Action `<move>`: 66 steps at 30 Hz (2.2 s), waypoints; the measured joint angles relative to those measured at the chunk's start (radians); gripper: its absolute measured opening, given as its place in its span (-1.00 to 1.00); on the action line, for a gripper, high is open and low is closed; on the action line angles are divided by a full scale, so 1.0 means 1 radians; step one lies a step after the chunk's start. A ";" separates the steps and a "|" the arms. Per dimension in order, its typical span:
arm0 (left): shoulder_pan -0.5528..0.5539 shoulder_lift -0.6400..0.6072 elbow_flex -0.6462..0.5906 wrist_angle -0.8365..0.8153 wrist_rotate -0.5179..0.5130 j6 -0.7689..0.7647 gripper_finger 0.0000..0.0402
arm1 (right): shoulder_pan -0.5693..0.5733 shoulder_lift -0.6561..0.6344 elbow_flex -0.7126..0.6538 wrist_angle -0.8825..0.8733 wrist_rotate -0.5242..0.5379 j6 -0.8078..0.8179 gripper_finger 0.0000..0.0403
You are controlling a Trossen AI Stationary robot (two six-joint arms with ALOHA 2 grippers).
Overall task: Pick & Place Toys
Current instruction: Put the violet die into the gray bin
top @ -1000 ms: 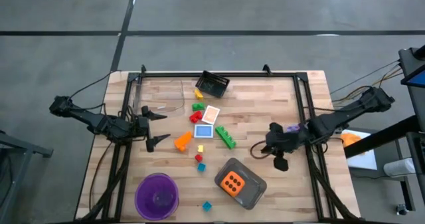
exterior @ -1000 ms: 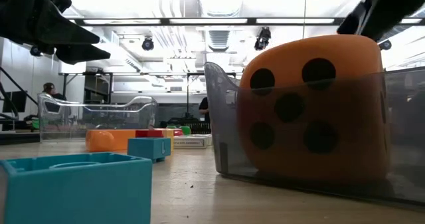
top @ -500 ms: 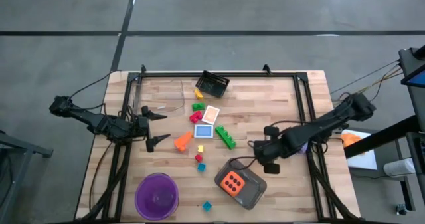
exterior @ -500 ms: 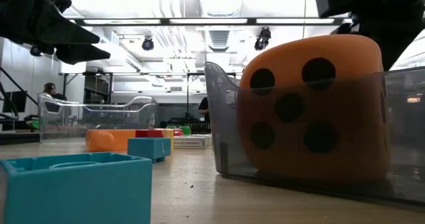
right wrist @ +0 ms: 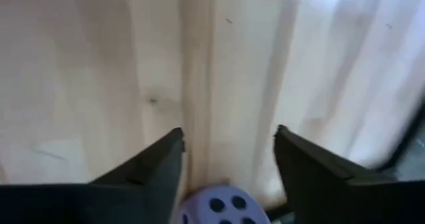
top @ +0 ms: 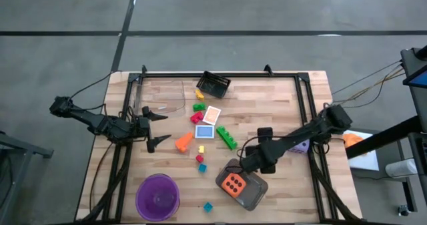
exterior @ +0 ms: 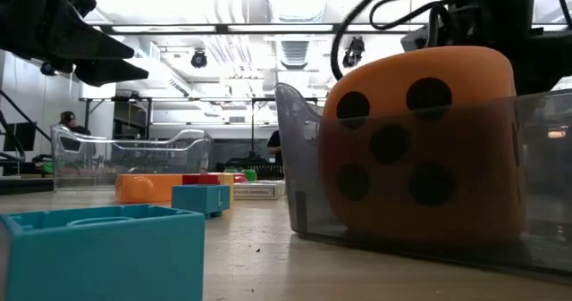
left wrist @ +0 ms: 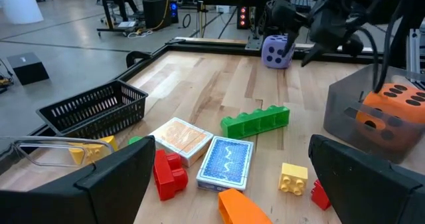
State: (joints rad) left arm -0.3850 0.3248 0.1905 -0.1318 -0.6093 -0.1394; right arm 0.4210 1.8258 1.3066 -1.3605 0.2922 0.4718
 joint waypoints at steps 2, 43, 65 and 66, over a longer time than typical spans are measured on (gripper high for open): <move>0.000 0.000 0.000 0.000 0.000 0.000 0.98 | 0.000 0.015 0.017 -0.038 0.000 0.023 0.42; 0.000 0.000 0.000 -0.004 0.026 -0.019 0.98 | 0.251 -0.471 -0.452 -0.082 -0.157 0.630 0.81; 0.000 0.000 0.000 -0.003 0.026 -0.019 0.98 | 0.250 -0.370 -0.512 0.019 -0.146 0.526 -0.33; 0.000 0.000 0.000 -0.003 0.027 -0.019 0.98 | 0.250 -0.377 -0.512 0.022 -0.140 0.527 -0.33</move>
State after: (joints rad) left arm -0.3848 0.3248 0.1905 -0.1352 -0.5827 -0.1585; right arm 0.6712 1.4488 0.7948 -1.3382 0.1521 0.9983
